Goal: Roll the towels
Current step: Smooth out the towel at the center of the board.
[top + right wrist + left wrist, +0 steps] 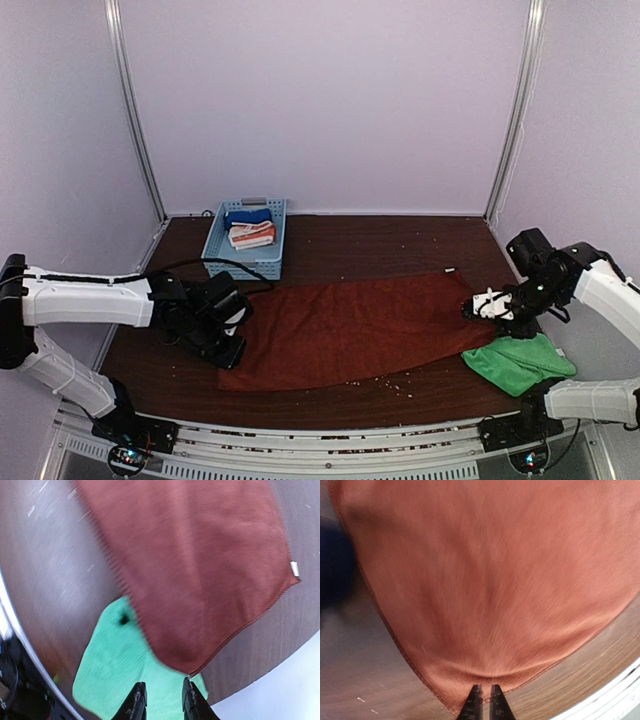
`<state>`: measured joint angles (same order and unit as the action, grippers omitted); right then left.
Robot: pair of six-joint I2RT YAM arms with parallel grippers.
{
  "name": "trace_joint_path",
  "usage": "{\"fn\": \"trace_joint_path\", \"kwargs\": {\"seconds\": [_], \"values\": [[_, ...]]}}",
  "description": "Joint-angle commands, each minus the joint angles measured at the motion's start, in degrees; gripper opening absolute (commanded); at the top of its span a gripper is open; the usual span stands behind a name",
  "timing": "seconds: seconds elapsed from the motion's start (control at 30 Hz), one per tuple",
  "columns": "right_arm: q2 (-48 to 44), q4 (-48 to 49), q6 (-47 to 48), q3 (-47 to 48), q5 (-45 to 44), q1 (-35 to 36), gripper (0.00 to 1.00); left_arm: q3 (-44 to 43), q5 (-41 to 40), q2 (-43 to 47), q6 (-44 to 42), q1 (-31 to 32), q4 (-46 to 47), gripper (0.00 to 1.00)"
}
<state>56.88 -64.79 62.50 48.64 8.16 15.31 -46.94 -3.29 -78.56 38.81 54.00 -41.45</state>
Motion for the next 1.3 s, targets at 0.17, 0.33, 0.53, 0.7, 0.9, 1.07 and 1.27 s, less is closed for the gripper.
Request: {"fn": "trace_joint_path", "kwargs": {"seconds": [0.17, 0.33, 0.53, 0.7, 0.9, 1.07, 1.27], "values": [[22.7, 20.2, -25.3, 16.7, 5.4, -7.0, 0.31, -14.2, -7.3, -6.7, -7.0, -9.9, 1.4, 0.53], [34.2, 24.8, -29.4, 22.8, 4.7, -7.9, 0.33, -18.2, -5.2, -14.7, -10.7, -13.5, 7.8, 0.51], [45.1, 28.3, -30.8, 26.8, 3.2, -8.3, 0.33, -22.4, -9.8, -24.4, -13.5, -16.3, 9.1, 0.51], [48.7, 29.0, -32.4, 28.9, 6.4, -8.3, 0.33, -19.0, -9.9, -23.9, -13.2, -18.2, 10.3, 0.51], [48.9, 29.6, -33.2, 29.3, 6.5, -8.3, 0.34, -12.9, -10.5, -19.9, -12.3, -22.0, 11.6, 0.51], [48.7, 30.6, -33.5, 28.2, 4.3, -8.3, 0.33, -9.9, -12.5, -16.5, -12.2, -23.9, 10.0, 0.51], [48.5, 30.9, -33.9, 27.4, 3.4, -8.3, 0.33, -8.1, -9.9, -12.1, -14.0, -24.2, 12.1, 0.52]]}}
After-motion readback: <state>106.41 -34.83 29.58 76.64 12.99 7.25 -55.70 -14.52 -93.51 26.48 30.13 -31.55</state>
